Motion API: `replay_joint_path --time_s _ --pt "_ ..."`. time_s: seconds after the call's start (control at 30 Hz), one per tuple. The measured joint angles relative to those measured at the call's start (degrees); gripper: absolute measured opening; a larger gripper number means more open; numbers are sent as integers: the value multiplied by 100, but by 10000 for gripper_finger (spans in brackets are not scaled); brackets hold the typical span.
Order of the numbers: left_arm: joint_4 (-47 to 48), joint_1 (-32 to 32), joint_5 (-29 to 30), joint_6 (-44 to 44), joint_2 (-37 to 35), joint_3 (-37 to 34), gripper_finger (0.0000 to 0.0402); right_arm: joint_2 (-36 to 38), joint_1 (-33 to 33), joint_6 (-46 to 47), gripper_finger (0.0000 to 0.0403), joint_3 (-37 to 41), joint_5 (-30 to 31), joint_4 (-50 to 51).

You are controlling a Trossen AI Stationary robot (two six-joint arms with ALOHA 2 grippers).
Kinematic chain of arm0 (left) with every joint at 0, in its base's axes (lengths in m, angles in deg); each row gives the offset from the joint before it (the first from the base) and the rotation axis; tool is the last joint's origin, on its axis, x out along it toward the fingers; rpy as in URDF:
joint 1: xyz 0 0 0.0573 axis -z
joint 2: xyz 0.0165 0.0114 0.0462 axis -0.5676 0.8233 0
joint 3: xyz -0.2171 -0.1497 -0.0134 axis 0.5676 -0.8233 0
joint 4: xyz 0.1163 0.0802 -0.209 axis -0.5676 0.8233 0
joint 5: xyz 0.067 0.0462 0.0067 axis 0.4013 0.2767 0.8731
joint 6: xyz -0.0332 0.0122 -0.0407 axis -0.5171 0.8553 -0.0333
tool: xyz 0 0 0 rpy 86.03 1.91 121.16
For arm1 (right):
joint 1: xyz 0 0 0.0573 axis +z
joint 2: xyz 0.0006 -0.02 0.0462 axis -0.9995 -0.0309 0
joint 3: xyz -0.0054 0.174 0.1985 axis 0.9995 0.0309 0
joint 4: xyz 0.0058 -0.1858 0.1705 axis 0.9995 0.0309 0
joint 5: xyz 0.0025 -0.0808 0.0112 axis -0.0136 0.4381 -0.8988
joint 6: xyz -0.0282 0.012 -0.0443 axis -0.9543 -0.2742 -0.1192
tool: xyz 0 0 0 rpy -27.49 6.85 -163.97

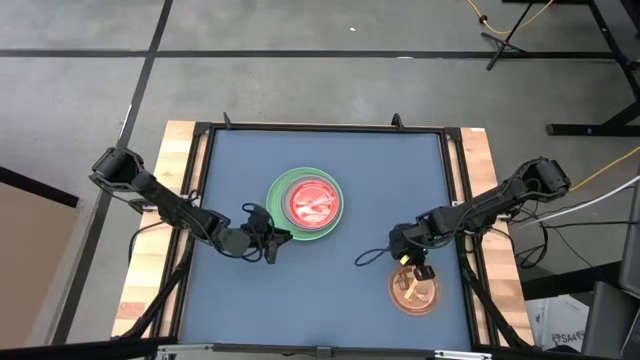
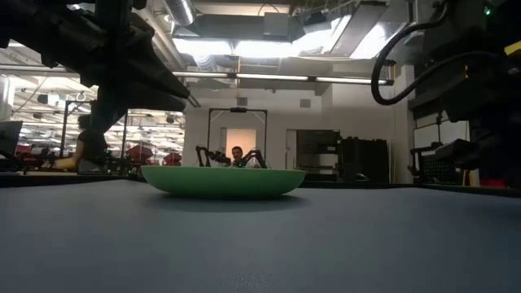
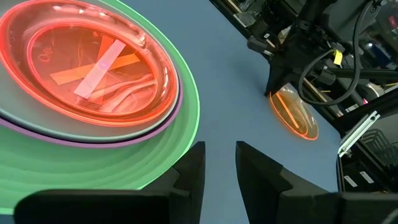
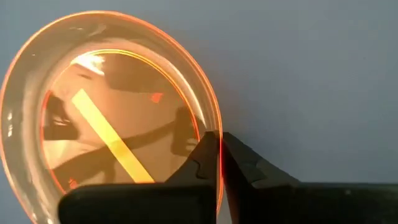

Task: Stack plastic plates
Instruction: Stack the transparent orange plate on the transparent pink plate

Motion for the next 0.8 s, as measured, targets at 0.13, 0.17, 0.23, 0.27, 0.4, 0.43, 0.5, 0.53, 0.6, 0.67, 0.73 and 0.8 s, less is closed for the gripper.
replay_joint_path --time_s 0.13,0.17,0.23,0.27,0.4,0.43,0.5,0.53,0.6,0.67,0.73,0.8 --pt "0 0 0 0 0 0 82 -3 0 13 7 7 -28 -335" --pt "0 0 0 0 0 0 82 -5 0 36 4 7 -29 -463" --pt "0 0 0 2 0 0 82 -5 0 138 2 7 -29 -733" --pt "0 0 0 2 0 0 82 -5 0 192 2 7 -8 -896" --pt "0 0 0 17 0 0 82 -5 -1 551 1 7 189 -1701" --pt "0 0 0 17 0 0 82 -5 0 648 1 7 278 -1903" --pt "0 0 0 17 0 0 82 -5 -9 867 2 -19 466 -2233" --pt "0 0 2 19 0 0 82 -5 -25 963 2 -50 571 -2346" --pt "0 0 21 18 0 0 82 -5 -100 1202 1 -138 743 -2492" --pt "0 0 50 17 0 0 82 -5 -217 1409 1 -224 927 -2615" --pt "0 0 109 18 0 0 82 -5 -354 1579 1 -335 1146 -2641" --pt "0 -2 132 20 0 0 82 -4 -508 1700 1 -435 1384 -2647"
